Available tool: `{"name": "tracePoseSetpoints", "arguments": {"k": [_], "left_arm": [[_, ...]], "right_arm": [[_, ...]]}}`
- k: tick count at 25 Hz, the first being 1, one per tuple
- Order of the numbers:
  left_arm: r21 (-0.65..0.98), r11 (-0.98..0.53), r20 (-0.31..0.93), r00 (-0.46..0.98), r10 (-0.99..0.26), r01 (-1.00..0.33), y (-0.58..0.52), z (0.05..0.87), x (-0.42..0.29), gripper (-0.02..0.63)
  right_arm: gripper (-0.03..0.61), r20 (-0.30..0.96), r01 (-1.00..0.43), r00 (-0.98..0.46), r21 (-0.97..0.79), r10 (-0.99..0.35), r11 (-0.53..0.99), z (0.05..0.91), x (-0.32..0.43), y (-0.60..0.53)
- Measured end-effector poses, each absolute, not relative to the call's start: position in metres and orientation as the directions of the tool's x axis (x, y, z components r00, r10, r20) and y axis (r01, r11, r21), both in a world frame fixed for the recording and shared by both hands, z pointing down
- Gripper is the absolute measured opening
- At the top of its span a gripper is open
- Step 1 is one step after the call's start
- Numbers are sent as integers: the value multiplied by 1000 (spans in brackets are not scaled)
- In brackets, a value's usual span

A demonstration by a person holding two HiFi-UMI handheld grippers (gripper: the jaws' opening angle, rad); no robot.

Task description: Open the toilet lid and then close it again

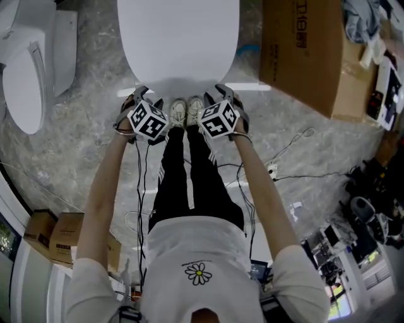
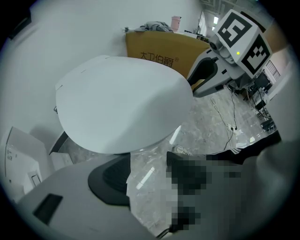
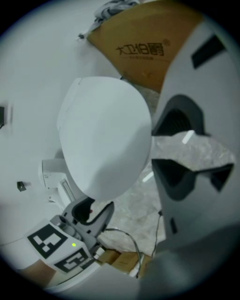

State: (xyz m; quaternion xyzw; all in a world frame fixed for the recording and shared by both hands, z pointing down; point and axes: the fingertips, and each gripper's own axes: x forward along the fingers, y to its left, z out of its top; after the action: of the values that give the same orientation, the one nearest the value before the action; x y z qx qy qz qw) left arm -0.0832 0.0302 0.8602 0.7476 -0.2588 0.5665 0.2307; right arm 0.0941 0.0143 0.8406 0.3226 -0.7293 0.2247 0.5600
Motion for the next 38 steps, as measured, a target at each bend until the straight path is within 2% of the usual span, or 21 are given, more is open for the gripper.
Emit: {"name": "tracePoseSetpoints", "arguments": {"k": [11, 22, 38], "left_arm": [[59, -721, 979, 182, -94, -690, 29, 891, -85, 253], [24, -699, 981, 152, -121, -715, 21, 904, -92, 253], [11, -671, 974, 160, -161, -742, 29, 887, -101, 252]], "right_arm": [[164, 965, -726, -172, 13, -200, 687, 867, 94, 15], [164, 965, -726, -168, 16, -200, 687, 883, 93, 13], [164, 972, -748, -120, 46, -203, 663, 880, 101, 16]]}}
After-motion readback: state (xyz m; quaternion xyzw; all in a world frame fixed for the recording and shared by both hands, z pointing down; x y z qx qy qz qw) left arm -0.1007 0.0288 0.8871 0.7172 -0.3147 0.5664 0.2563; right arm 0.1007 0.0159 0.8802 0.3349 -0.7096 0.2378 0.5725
